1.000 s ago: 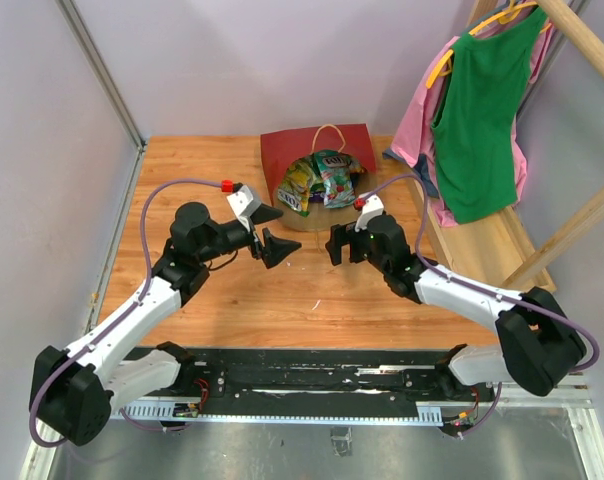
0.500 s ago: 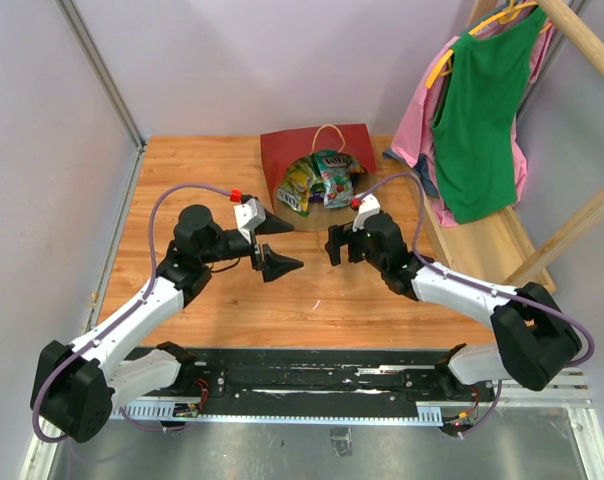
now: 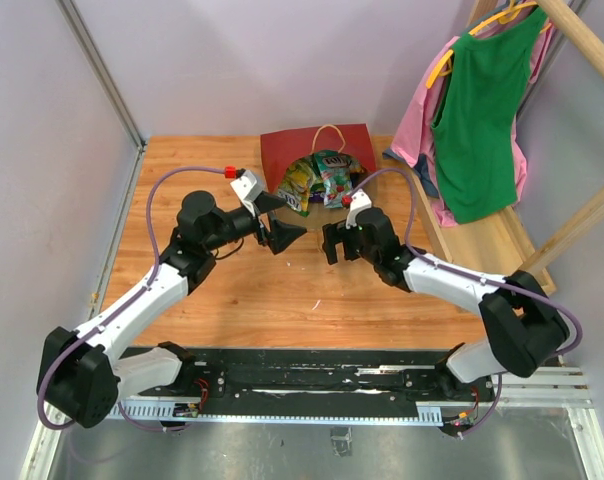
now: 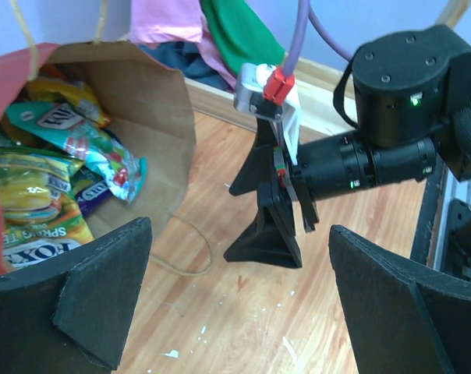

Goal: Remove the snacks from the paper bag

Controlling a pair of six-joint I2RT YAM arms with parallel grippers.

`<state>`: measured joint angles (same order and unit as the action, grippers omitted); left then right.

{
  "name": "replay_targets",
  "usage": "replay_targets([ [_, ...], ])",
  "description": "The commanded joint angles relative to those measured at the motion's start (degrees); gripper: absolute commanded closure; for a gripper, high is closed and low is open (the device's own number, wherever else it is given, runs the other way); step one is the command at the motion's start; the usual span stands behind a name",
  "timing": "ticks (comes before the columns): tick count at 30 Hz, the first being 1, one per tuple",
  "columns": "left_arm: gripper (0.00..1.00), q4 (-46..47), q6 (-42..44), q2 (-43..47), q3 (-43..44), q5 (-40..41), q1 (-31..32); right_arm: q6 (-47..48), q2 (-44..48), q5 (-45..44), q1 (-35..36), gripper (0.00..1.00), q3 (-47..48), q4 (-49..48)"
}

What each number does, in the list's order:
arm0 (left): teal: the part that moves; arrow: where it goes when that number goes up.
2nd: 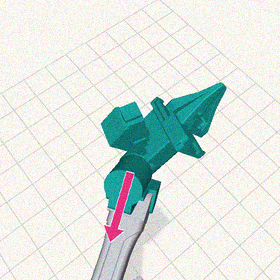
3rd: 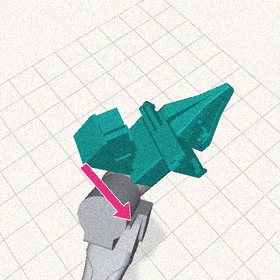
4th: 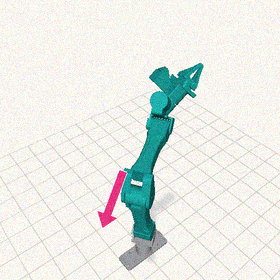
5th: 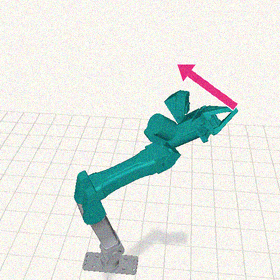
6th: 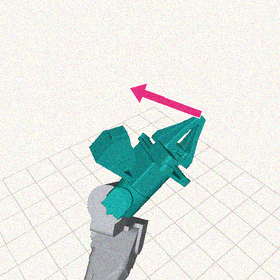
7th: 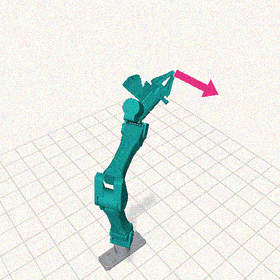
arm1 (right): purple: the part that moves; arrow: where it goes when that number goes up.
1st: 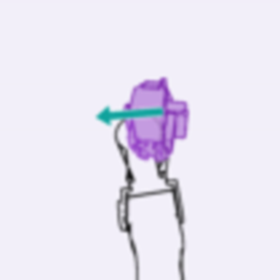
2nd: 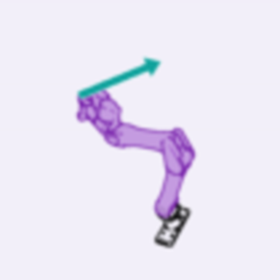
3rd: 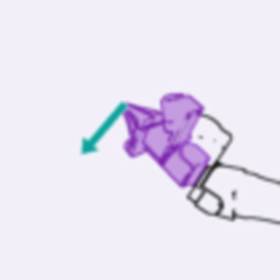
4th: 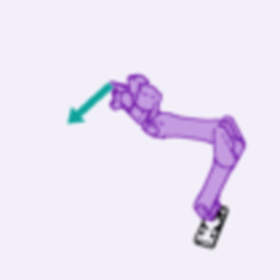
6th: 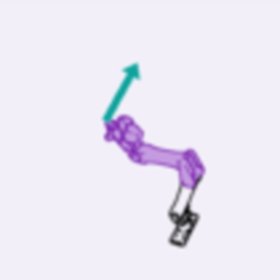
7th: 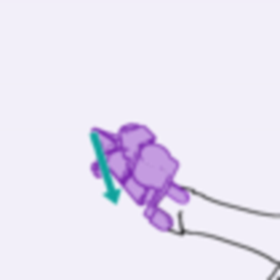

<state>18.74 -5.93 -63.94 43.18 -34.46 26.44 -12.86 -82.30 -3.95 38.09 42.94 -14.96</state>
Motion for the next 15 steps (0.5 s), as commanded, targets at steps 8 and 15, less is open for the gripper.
replay_targets([
  [8,0.0,-1.6,0.2,1.8,2.6,5.6,-0.1,0.8,-4.8,1.4,1.9,0.02,5.8,2.3],
  [15,0.0,-4.1,0.9,2.9,2.3,7.9,-0.1,1.3,-8.8,-0.2,1.8,0.09,9.4,1.5],
])
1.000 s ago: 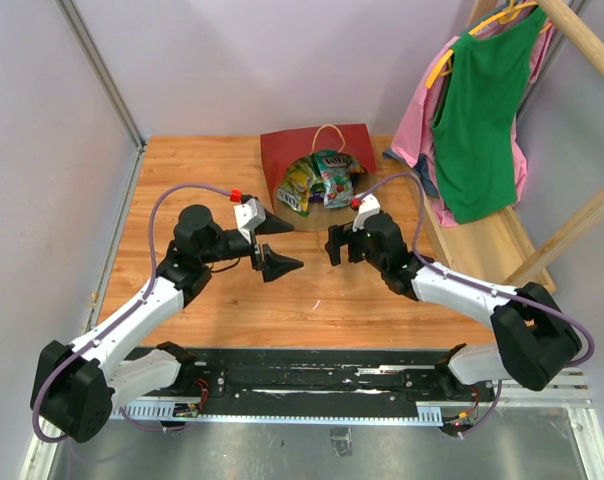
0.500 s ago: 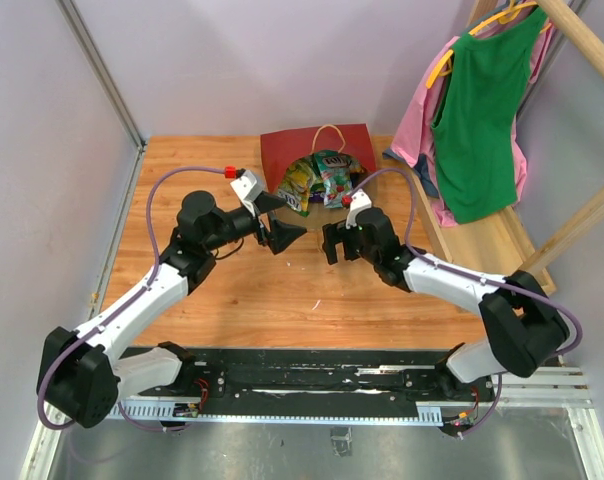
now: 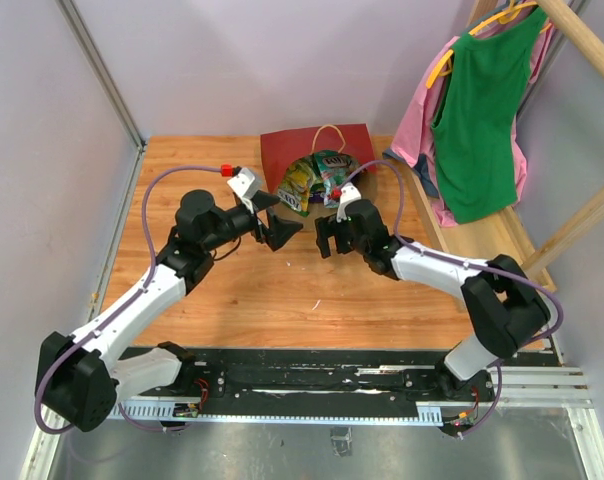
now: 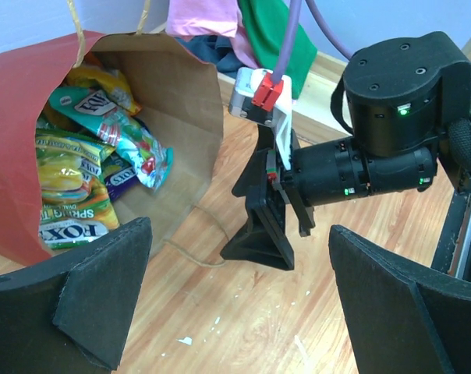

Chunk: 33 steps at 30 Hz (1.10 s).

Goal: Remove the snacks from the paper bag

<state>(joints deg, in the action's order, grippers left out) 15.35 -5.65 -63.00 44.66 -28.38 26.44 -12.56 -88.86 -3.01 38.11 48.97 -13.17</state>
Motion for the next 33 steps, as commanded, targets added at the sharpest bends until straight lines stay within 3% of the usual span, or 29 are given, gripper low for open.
replay_targets([
  [1,0.0,-0.5,0.4,2.3,0.5,2.3,-0.1,1.3,-3.2,-1.7,1.9,0.11,4.0,-0.7],
  [12,0.0,-0.5,-0.4,5.8,-2.6,9.8,-0.1,5.2,-14.9,-20.5,1.8,0.08,15.2,-6.1],
  [17,0.0,-0.8,-0.5,7.6,-3.4,11.3,-0.1,13.3,-22.4,-20.8,1.2,0.11,18.5,-14.7],
  [27,0.0,-1.1,-0.6,7.7,-4.0,13.5,-0.1,13.9,-30.1,-17.1,-2.9,0.23,31.3,-0.9],
  [33,0.0,-1.3,-0.7,7.3,-3.9,15.2,-0.1,12.0,-30.3,-17.0,-2.9,0.39,32.6,2.5],
])
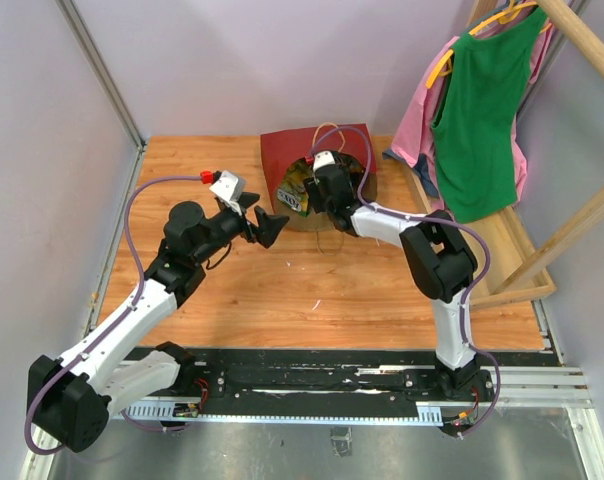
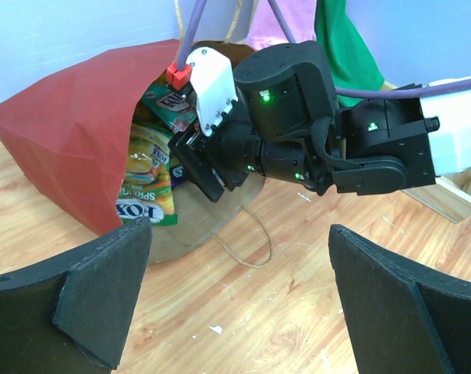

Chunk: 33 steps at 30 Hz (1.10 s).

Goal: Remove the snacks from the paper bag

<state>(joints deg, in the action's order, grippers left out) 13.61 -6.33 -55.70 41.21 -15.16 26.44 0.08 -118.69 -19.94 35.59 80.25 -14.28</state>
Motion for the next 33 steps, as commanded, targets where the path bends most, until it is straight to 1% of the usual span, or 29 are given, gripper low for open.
replay_targets([
  [1,0.0,0.2,0.0,0.0,-0.3,2.4,-0.1,-1.0,0.0,0.2,-0.4,0.45,0.8,3.6],
  [5,0.0,-0.1,-0.4,0.5,-0.3,4.4,-0.1,-2.7,3.0,1.1,-0.4,0.77,-2.6,2.2],
  [6,0.0,0.0,-0.5,0.7,-0.4,4.8,-0.1,-3.2,4.0,1.4,-0.4,0.83,-3.6,1.7],
  [8,0.01,0.4,-0.7,1.1,-0.8,6.0,-0.1,-4.3,6.2,2.2,-0.3,0.93,-5.4,1.3],
  [10,0.0,0.7,-1.0,1.2,-0.9,7.5,-0.1,-5.4,8.6,3.2,-0.2,0.99,-7.1,1.4],
  [16,0.0,1.3,-2.1,1.2,-1.2,12.9,-0.1,-9.3,16.6,7.0,1.0,0.99,-11.9,3.8],
  [20,0.0,1.6,-2.7,1.1,-1.2,14.6,-0.3,-11.0,22.9,7.9,2.5,0.99,-16.4,6.1],
  [24,0.0,2.0,-3.2,0.9,-1.6,15.5,-0.5,-13.8,30.4,10.5,2.9,0.99,-21.8,8.5],
  [28,0.0,1.7,-3.6,0.4,-1.2,15.7,-0.5,-14.8,38.3,10.9,2.9,0.99,-26.1,14.0],
  [33,0.0,1.8,-4.1,0.4,-1.2,14.9,-0.5,-14.3,48.1,7.9,2.9,0.99,-30.4,22.3],
])
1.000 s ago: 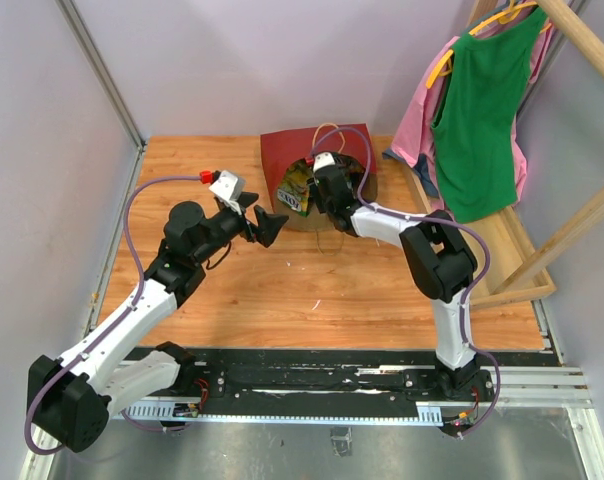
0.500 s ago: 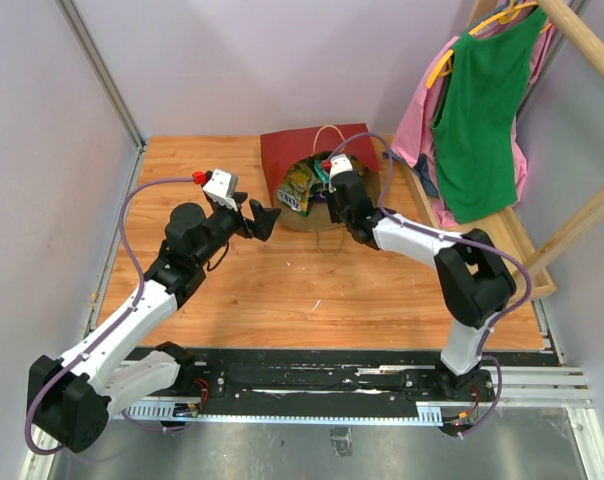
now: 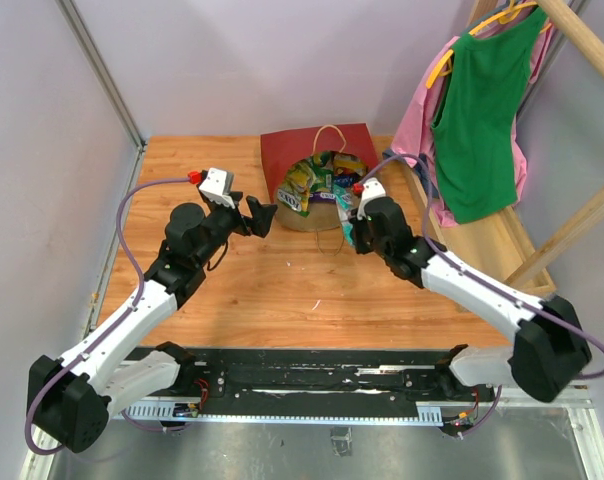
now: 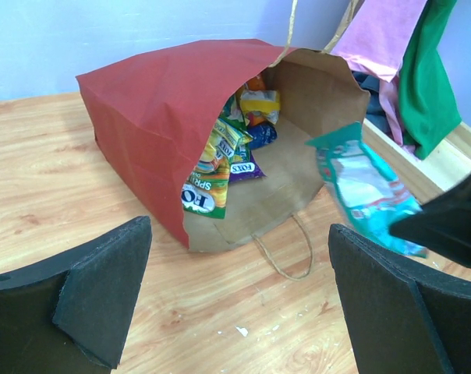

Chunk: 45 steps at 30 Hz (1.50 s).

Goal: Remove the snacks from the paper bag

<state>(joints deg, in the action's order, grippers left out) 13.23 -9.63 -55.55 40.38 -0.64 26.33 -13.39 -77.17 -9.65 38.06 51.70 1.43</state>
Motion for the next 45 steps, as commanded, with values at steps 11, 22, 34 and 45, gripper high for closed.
replay_targets([
  [11,0.0,3.2,-3.2,-3.0,0.4,-1.9,-0.4,-3.5,17.5,-15.3,-3.3,0.99,-4.3,30.6],
  [22,0.0,2.0,-6.0,-4.4,2.6,-2.4,-0.4,-6.6,18.5,-6.1,-7.4,0.16,-3.3,26.3],
  [34,0.0,-2.1,-6.7,-4.8,6.8,-0.9,-0.4,-33.2,12.1,-1.1,-6.9,0.01,21.3,39.9],
  [45,0.0,-5.9,-7.3,-7.5,9.7,-1.5,-0.4,-32.6,19.7,1.3,-6.6,0.01,19.2,28.4],
])
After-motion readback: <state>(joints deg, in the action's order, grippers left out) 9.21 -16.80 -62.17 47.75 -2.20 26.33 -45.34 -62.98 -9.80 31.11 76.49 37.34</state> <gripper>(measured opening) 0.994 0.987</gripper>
